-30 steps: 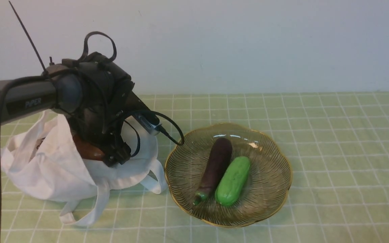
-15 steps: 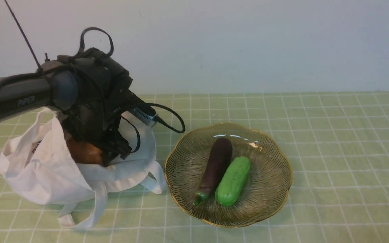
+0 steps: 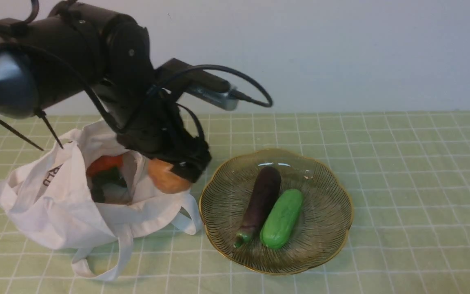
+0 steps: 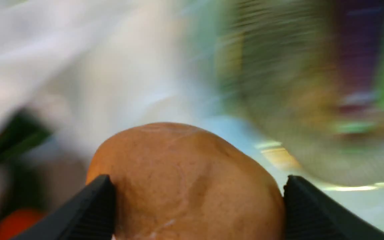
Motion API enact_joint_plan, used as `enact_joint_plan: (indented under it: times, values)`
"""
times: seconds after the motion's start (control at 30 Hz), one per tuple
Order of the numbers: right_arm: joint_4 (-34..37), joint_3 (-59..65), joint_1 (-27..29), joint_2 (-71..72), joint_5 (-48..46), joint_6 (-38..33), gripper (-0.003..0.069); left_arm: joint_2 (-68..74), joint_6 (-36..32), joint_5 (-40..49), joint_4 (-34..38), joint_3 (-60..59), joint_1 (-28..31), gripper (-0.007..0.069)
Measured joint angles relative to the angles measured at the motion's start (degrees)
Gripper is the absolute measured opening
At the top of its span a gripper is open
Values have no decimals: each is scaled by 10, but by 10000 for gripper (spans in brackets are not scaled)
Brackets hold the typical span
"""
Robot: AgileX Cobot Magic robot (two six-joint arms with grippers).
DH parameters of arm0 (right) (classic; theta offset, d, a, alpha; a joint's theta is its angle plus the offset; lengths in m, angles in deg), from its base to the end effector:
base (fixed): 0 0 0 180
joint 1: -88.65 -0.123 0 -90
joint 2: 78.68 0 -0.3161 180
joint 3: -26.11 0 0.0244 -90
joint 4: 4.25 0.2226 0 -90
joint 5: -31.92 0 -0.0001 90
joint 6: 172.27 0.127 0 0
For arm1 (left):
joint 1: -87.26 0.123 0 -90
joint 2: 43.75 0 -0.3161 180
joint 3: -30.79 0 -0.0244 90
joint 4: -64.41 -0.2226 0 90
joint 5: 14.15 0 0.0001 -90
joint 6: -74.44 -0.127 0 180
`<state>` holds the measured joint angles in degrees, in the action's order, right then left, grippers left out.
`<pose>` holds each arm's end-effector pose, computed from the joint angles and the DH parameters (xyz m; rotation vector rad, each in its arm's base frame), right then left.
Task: Take vegetables from bag on green coffee tablecloth place on plate.
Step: 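Take the potato out of the bag and place it on the plate with the left gripper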
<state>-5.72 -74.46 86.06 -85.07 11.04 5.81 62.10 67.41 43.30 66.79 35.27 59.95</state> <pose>0.0277 0.0001 0.1622 -0.0892 1.8600 -0.0170 0.3136 -0.1669 0.2888 0.7999 2.6634 -0.1452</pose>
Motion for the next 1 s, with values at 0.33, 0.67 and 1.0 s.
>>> enact_joint_plan:
  times: [0.33, 0.67, 1.0]
  values:
    - [0, 0, 0, 0, 0, 0, -15, 78, -66, -143, 43, -1, -73, 579]
    - [0, 0, 0, 0, 0, 0, -15, 127, -65, -185, 13, -1, -73, 579]
    - [0, 0, 0, 0, 0, 0, -15, 108, -55, -183, 12, -1, -73, 636]
